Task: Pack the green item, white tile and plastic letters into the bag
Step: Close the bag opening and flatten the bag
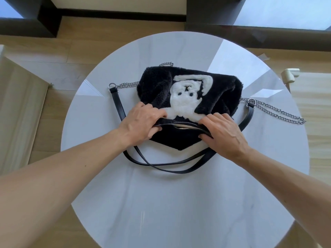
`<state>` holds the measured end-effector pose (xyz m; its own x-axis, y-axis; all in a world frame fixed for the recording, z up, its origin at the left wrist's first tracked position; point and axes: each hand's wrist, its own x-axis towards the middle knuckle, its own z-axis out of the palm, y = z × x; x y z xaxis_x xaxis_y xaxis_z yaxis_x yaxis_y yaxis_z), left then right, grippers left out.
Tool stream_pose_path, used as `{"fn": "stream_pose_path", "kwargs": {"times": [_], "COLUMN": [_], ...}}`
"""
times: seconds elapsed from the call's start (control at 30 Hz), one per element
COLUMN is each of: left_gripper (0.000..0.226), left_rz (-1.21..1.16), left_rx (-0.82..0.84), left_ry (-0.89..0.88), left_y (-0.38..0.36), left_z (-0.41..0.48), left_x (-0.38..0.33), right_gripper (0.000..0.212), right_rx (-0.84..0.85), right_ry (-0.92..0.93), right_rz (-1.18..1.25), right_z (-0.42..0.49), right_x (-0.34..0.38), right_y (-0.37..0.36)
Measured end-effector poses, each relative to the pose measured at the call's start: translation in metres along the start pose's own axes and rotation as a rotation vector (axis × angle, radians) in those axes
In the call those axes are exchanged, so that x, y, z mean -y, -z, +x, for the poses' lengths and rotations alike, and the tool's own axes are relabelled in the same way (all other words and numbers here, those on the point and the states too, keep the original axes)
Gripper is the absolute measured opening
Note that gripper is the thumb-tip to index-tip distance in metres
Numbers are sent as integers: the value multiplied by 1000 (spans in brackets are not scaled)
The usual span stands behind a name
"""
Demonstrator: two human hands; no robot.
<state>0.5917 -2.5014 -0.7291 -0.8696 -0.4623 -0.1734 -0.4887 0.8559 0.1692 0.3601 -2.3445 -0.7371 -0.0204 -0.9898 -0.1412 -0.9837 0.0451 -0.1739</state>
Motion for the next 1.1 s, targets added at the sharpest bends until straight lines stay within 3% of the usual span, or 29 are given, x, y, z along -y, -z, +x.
{"fn": "stream_pose_path", "kwargs": {"times": [0.2,0.43,0.57,0.73,0.97,1.1], "left_gripper": [39,60,57,53,55,56], "left_rz": [49,0,-53,-44,-67,-96], "left_rx": [35,-44,-120,-28,-101,-60], "left_ry": [-51,-12,30,27,56,47], "left_y": [-8,-3,3,2,14,24], "left_z": [-12,-22,-29,-29,-32,-44], "left_x": [6,3,6,2,-18,-50], "right_gripper": [18,38,38,37,47,58], "right_rx": [-39,-95,-90,-8,-51,28], "right_ry": [7,-45,-68,-87,-86,-82], "right_rz": [-16,4,17,8,89,130], "right_z": [-7,-12,-15,-16,-28,-44], "right_x": [0,4,8,13,11,9], "right_y": [-8,-4,0,2,14,32]}}
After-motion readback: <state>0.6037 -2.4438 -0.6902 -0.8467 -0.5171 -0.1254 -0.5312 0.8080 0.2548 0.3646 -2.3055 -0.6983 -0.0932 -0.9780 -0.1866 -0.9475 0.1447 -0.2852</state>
